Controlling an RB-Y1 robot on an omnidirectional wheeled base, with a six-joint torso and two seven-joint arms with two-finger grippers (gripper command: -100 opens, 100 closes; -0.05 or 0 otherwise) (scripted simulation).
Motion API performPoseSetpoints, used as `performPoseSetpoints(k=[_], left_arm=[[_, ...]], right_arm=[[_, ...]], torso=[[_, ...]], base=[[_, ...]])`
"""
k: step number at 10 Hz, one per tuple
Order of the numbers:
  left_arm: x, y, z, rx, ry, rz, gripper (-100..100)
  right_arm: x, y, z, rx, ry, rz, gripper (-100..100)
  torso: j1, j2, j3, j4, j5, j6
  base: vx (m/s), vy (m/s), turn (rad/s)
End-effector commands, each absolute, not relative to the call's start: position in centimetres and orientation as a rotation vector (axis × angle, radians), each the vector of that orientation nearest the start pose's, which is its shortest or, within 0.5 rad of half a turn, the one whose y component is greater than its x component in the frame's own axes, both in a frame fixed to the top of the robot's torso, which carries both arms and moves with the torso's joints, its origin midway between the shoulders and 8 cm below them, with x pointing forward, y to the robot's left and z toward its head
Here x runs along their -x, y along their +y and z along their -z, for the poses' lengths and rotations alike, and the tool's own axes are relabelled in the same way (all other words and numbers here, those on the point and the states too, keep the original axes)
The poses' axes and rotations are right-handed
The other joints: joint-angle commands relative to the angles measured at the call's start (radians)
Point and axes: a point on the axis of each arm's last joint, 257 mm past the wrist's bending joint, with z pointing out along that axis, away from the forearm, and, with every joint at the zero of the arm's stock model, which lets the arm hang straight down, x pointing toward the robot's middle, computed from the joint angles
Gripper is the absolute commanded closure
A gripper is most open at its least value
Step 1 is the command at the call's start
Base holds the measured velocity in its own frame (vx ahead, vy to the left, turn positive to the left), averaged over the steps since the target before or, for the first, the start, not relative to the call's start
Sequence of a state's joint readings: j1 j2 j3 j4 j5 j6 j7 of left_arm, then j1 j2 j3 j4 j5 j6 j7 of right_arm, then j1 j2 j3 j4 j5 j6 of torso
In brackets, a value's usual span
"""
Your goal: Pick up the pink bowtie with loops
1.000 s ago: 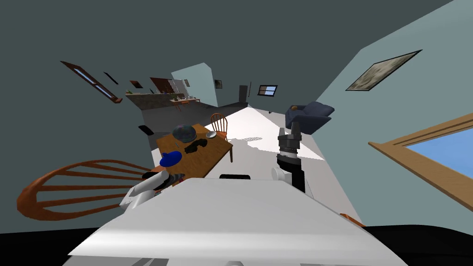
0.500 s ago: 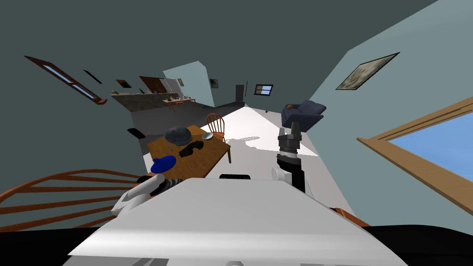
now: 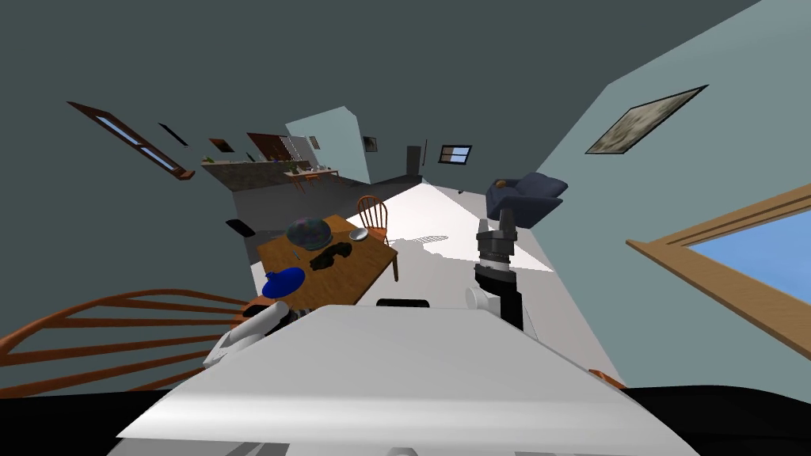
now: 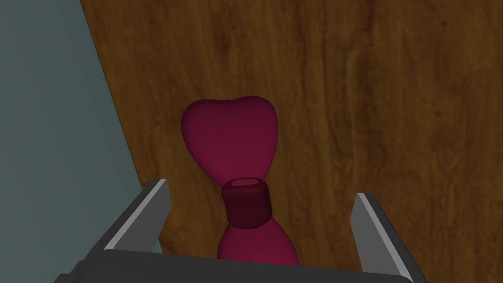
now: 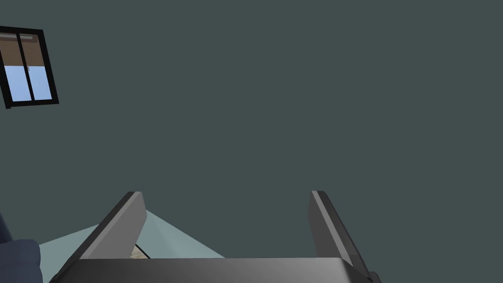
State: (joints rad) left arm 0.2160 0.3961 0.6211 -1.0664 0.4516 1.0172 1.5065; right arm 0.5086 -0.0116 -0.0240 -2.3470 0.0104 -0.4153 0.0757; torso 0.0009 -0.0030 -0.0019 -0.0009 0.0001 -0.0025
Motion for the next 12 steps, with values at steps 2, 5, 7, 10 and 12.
performPoseSetpoints(k=[2,5,7,10,12], left_arm=[[-12.2,56.0,54.4,2.804,-1.165,0.201,100],[-12.2,56.0,54.4,2.802,-1.174,0.201,100],[-12.2,56.0,54.4,2.802,-1.176,0.201,0],[-12.7,57.5,52.4,2.79,-1.19,0.199,100],[-12.7,57.2,52.7,2.791,-1.188,0.201,0]], right_arm=[[-34.3,-28.5,-3.6,-0.631,0.661,-1.193,0],[-34.3,-28.5,-3.6,-0.631,0.661,-1.193,0],[-34.3,-28.5,-3.6,-0.631,0.661,-1.193,0],[-34.3,-28.5,-3.6,-0.631,0.661,-1.193,0],[-34.3,-28.5,-3.6,-0.631,0.661,-1.193,0]], torso=[[-0.002,0.001,0.001,0.0,0.0,0.0],[-0.001,0.003,0.001,0.0,0.0,0.001],[0.0,0.003,0.002,0.0,0.0,0.002],[-0.004,0.007,0.004,0.001,-0.001,0.002],[-0.003,0.006,0.003,0.001,0.0,0.002]], base=[[0.009,0.008,0.002],[0.001,0.001,0.004],[0.0,0.0,0.0],[-0.053,-0.048,-0.064],[-0.014,-0.019,0.0]])
